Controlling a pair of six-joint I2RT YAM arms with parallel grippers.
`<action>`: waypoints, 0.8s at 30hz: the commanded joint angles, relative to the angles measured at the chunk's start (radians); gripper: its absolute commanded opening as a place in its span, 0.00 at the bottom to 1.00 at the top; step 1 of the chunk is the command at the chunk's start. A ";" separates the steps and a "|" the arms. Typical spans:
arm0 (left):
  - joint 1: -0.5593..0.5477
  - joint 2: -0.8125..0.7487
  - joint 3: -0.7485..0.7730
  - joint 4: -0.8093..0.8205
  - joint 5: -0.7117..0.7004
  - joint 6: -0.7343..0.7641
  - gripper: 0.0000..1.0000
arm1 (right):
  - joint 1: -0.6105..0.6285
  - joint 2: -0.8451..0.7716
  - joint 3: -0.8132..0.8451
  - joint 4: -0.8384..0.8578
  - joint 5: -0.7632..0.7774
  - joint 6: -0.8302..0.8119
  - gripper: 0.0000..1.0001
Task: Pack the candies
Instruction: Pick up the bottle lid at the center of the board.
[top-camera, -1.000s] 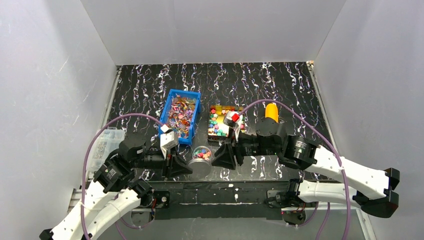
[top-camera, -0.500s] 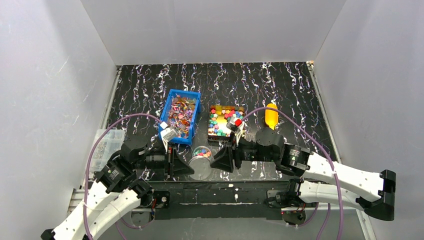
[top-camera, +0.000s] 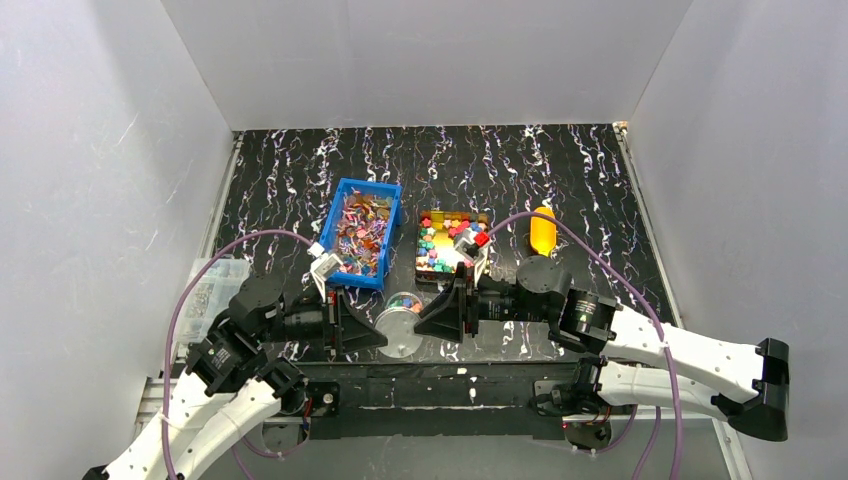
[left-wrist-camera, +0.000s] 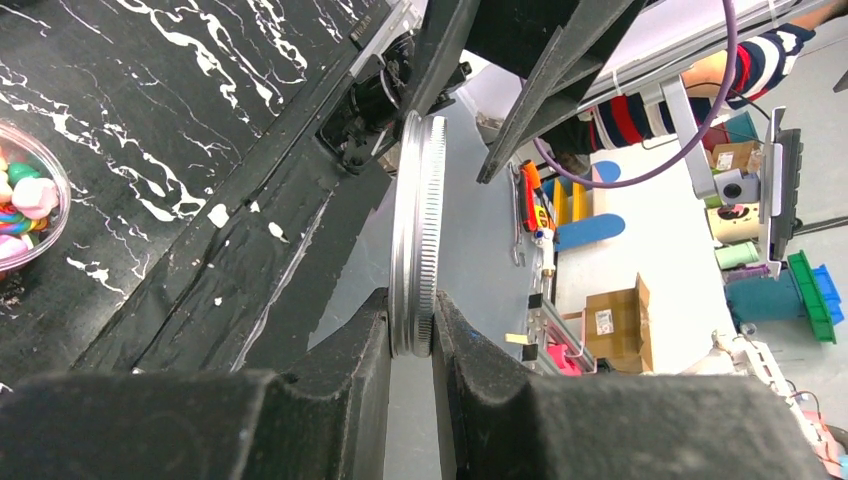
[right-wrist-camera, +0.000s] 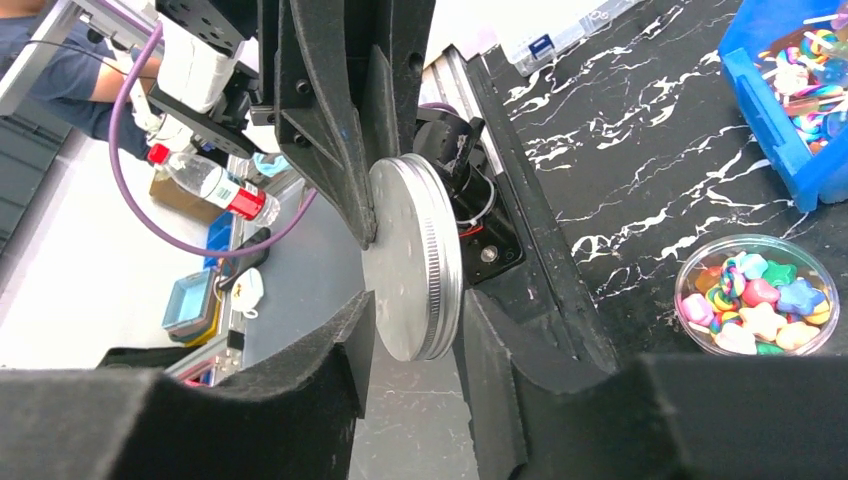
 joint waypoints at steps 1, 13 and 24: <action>0.001 -0.007 -0.006 0.025 0.008 -0.019 0.00 | 0.004 0.001 -0.010 0.088 -0.037 0.033 0.43; 0.001 -0.006 -0.019 0.074 0.005 -0.045 0.00 | 0.003 0.003 -0.033 0.136 -0.075 0.072 0.09; 0.002 -0.007 0.022 -0.031 -0.119 0.035 0.58 | 0.004 -0.016 -0.069 0.176 -0.025 0.112 0.01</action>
